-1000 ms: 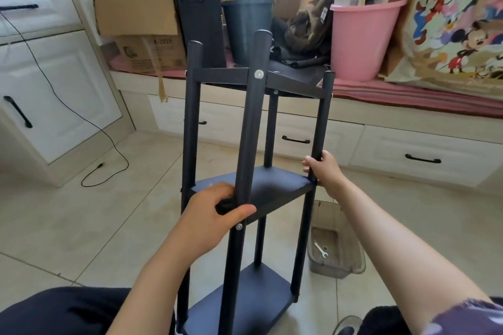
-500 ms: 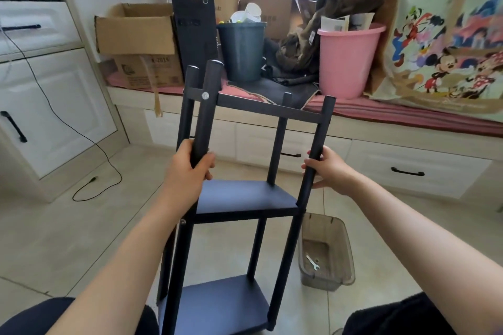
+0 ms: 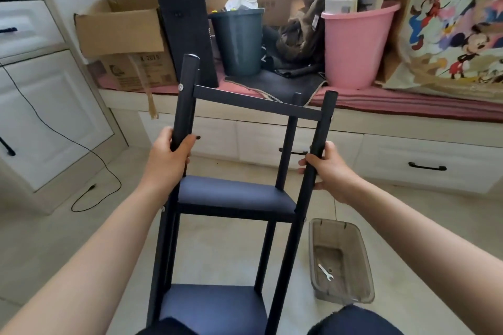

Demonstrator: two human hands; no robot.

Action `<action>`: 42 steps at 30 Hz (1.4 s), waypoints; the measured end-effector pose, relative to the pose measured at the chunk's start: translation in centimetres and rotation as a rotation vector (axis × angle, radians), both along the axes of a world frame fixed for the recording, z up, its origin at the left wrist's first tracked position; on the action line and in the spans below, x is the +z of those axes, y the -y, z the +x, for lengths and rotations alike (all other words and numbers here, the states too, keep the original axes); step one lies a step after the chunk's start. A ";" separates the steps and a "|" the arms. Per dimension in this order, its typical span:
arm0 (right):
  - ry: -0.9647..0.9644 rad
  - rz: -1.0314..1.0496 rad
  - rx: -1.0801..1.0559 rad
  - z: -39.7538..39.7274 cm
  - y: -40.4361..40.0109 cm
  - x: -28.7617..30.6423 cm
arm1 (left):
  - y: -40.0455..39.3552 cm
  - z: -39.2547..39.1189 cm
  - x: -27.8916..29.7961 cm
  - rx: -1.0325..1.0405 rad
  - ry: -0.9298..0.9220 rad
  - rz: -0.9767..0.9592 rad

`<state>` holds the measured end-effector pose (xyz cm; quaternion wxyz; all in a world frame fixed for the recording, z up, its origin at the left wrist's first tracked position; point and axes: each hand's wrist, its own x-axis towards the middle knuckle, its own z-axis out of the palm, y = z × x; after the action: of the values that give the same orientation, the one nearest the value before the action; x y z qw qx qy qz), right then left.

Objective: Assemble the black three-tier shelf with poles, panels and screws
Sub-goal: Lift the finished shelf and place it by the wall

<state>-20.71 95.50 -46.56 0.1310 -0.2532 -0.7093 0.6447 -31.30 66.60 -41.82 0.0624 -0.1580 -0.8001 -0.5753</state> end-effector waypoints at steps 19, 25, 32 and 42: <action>-0.079 0.013 -0.068 -15.2 -2.0 1.1 | -4.3 -15.3 -1.2 0.159 0.128 0.001; -0.056 0.051 -0.076 -16.1 -2.3 9.4 | -4.7 -15.8 6.4 0.171 0.218 0.024; -0.010 -0.030 -0.085 -14.2 -2.1 24.8 | -4.6 -13.3 20.3 0.190 0.369 -0.015; 0.110 0.034 -0.085 -4.8 -0.3 41.6 | -2.5 -5.7 37.2 0.178 0.523 0.046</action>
<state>-25.54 95.81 -5.00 0.1234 -0.3159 -0.7150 0.6114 -36.97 69.11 -4.58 -0.0924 0.0682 -0.7864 -0.6069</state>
